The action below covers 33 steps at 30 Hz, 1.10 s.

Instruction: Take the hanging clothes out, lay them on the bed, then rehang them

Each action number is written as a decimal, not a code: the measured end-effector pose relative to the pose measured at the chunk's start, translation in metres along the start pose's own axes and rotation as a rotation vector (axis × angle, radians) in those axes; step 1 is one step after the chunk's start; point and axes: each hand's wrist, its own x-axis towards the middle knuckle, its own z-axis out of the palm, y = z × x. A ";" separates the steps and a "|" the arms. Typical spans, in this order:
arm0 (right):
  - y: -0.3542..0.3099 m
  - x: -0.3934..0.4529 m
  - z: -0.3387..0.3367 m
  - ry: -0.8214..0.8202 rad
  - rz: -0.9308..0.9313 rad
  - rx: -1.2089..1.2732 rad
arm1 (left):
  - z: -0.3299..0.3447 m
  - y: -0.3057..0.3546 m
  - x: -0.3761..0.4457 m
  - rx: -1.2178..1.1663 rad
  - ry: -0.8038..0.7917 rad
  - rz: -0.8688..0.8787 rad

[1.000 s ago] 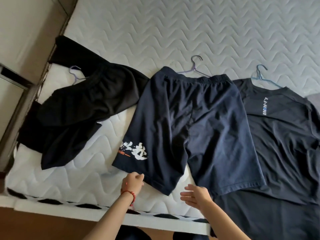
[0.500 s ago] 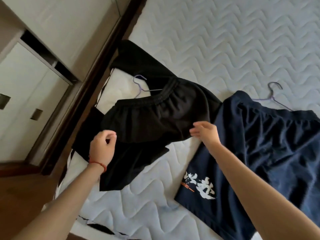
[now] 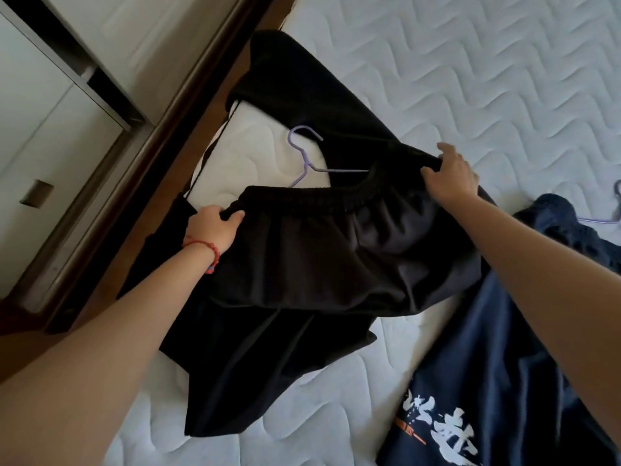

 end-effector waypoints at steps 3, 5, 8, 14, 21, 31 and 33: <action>-0.001 0.007 0.008 -0.065 -0.044 -0.143 | 0.000 0.001 0.006 -0.001 -0.001 0.060; -0.001 0.005 0.006 -0.068 -0.111 -0.255 | -0.002 0.002 0.005 0.005 0.003 0.114; 0.000 -0.002 -0.003 -0.040 -0.237 -0.379 | -0.007 0.005 -0.002 -0.031 0.027 0.170; 0.000 -0.038 -0.030 0.049 -0.437 -0.511 | -0.025 0.015 -0.030 -0.093 0.091 0.212; -0.005 -0.096 -0.074 0.085 -0.488 -0.679 | -0.068 0.031 -0.092 -0.179 0.196 0.287; -0.005 -0.189 -0.187 0.370 -0.575 -0.379 | -0.145 0.055 -0.205 -0.316 0.378 0.365; -0.006 -0.214 -0.211 0.406 -0.594 -0.242 | -0.166 0.059 -0.235 -0.331 0.430 0.381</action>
